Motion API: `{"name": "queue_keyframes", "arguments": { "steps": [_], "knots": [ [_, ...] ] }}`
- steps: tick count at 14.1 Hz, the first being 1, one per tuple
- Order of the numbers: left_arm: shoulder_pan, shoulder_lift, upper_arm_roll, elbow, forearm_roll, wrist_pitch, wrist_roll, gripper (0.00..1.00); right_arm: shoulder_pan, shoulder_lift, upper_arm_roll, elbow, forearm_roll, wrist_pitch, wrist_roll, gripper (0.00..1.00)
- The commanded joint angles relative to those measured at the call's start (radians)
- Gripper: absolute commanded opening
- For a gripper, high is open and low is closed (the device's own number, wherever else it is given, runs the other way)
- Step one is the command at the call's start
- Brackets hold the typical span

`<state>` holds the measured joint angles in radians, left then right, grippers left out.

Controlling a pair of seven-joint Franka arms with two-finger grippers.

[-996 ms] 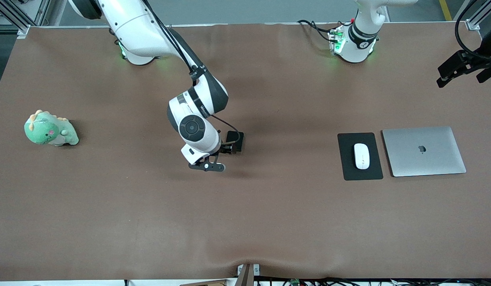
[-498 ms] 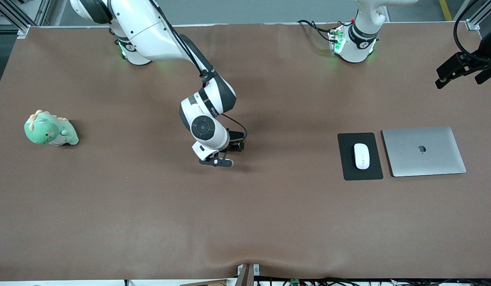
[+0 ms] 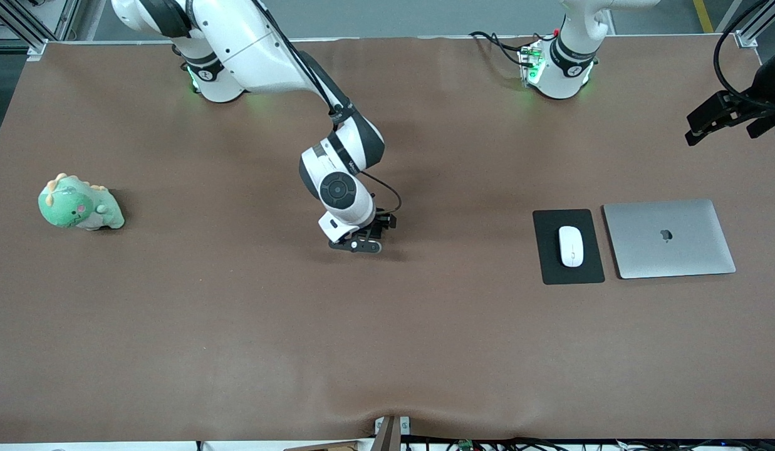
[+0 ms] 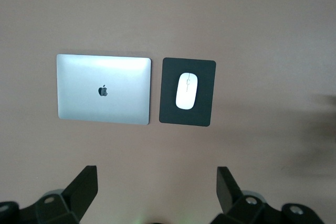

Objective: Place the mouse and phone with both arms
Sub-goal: 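Lower the right gripper and grasp the black phone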

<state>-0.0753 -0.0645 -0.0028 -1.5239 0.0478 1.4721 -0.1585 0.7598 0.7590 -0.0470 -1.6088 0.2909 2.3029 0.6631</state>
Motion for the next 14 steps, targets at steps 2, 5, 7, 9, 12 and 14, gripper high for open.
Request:
{"name": "queue_keyframes", "arguments": {
  "steps": [2, 5, 7, 9, 12, 14],
  "knots": [
    [-0.006, 0.000, 0.007, -0.001, -0.005, 0.013, 0.010, 1.00, 0.030, 0.014, -0.010, -0.006, 0.013, 0.023, 0.047, 1.00],
    [-0.009, 0.000, 0.006, -0.001, -0.005, 0.013, 0.010, 1.00, 0.033, 0.019, -0.013, -0.005, 0.005, 0.026, 0.052, 0.37],
    [-0.008, -0.003, 0.006, -0.001, -0.005, 0.011, 0.010, 1.00, 0.032, 0.016, -0.014, 0.004, 0.005, 0.017, 0.050, 0.00],
    [-0.008, -0.009, 0.006, -0.001, -0.005, 0.010, 0.010, 1.00, 0.024, 0.011, -0.016, 0.006, 0.005, 0.015, 0.068, 0.00],
    [-0.008, -0.009, 0.006, -0.001, -0.005, 0.010, 0.010, 1.00, 0.016, -0.006, -0.017, 0.038, 0.002, -0.034, 0.127, 0.00],
    [-0.008, -0.011, 0.006, -0.001, -0.005, 0.010, 0.008, 1.00, 0.004, -0.018, -0.027, 0.043, 0.002, -0.059, 0.125, 0.00]
  ]
}}
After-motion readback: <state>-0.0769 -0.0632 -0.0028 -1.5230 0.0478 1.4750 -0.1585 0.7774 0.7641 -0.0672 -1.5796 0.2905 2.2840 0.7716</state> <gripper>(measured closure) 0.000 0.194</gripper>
